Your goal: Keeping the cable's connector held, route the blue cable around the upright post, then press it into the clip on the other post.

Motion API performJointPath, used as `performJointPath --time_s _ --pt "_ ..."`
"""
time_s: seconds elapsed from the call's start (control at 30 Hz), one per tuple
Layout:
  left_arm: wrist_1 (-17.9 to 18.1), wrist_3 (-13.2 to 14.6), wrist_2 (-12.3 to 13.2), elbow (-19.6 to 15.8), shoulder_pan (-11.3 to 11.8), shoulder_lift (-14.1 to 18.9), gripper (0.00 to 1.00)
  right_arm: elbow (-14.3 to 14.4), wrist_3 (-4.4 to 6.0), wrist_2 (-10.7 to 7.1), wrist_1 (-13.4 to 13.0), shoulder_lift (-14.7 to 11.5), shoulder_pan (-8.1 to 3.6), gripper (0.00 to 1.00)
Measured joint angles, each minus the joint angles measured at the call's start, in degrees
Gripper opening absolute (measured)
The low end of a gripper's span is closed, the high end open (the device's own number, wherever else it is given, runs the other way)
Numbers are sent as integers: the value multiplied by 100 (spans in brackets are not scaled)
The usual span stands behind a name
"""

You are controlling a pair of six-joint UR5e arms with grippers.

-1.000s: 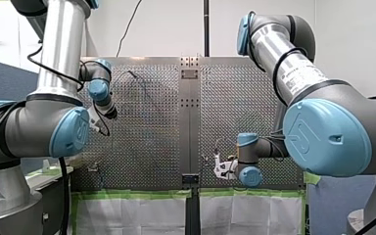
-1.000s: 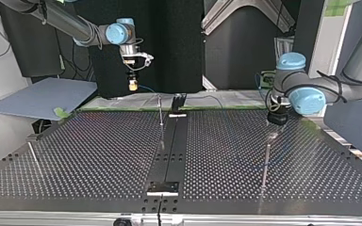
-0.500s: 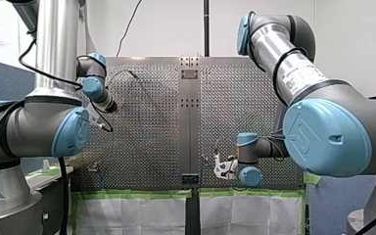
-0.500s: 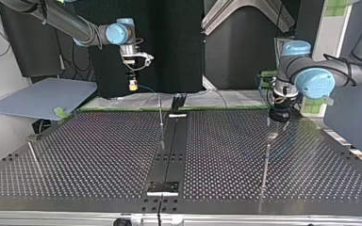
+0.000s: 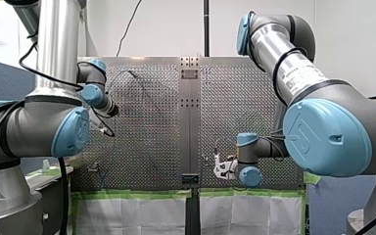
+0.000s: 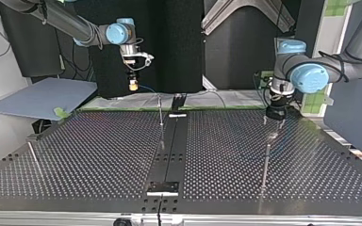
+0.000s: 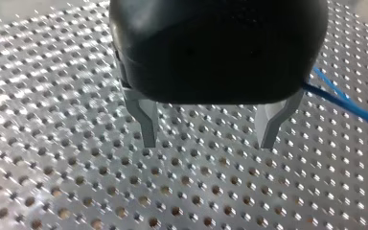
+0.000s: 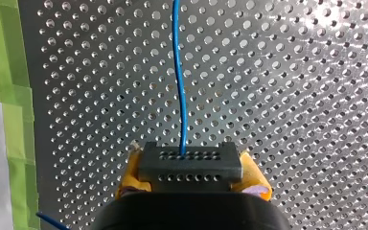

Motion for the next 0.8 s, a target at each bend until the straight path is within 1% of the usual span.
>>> performJointPath --time_s 0.33,0.5,0.6,0.8 --pt "-39 508 -85 0 -71 -513 100 0 -28 4 -3 0 -8 0" --pt "-20 746 -165 0 -116 -613 100 0 -34 2 -33 0 -8 0" --pt "-78 920 -265 0 -161 -662 100 0 -35 0 -53 0 -8 0" --pt "-325 1253 -441 0 -282 -918 100 0 -56 0 -72 1 -8 0"
